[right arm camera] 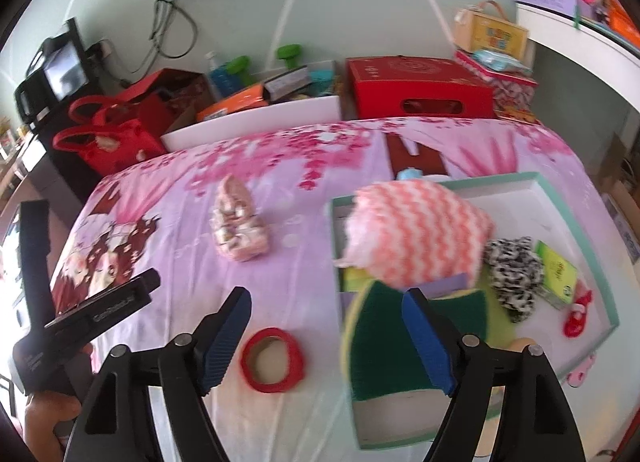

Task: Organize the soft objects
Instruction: 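Move both tools back over the red tape roll and pink scrunchie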

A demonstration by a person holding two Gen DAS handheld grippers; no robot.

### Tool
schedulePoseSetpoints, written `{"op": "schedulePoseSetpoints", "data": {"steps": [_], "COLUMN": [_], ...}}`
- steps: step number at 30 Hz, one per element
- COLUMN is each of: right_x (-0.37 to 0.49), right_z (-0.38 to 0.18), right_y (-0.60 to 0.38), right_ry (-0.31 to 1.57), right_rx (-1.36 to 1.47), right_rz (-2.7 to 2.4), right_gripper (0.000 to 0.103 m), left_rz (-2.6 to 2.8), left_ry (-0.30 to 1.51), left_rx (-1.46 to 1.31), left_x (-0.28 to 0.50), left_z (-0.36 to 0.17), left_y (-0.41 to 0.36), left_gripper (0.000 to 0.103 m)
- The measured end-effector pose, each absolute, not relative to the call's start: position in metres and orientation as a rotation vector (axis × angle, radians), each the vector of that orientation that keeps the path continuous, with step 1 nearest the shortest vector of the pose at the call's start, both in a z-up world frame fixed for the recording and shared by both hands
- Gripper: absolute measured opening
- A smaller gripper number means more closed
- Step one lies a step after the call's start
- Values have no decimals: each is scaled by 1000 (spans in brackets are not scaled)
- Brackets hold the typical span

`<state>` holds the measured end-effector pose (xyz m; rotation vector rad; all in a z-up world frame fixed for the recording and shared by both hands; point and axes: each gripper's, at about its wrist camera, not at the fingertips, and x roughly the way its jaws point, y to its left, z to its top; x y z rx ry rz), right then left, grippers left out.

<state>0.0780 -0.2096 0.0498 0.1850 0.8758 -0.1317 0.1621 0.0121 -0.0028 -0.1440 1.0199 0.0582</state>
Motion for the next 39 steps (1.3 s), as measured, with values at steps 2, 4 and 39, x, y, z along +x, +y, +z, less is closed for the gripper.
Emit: {"op": "schedulePoseSetpoints", "data": {"steps": [2, 4, 39], "right_x": [80, 82, 105], "right_z": [49, 48, -9], "right_y": [-202, -193, -154], "right_ry": [877, 881, 1074], "right_rx": [170, 159, 89], "right_rz": [-114, -88, -16], "right_gripper": [82, 85, 102], "left_rz": [79, 96, 93], "left_ry": [1015, 1004, 1044], "left_rx": [-145, -143, -180], "left_x": [162, 161, 168], "left_z": [-2, 0, -18], "left_y": [19, 25, 48], "left_gripper": [92, 92, 102]}}
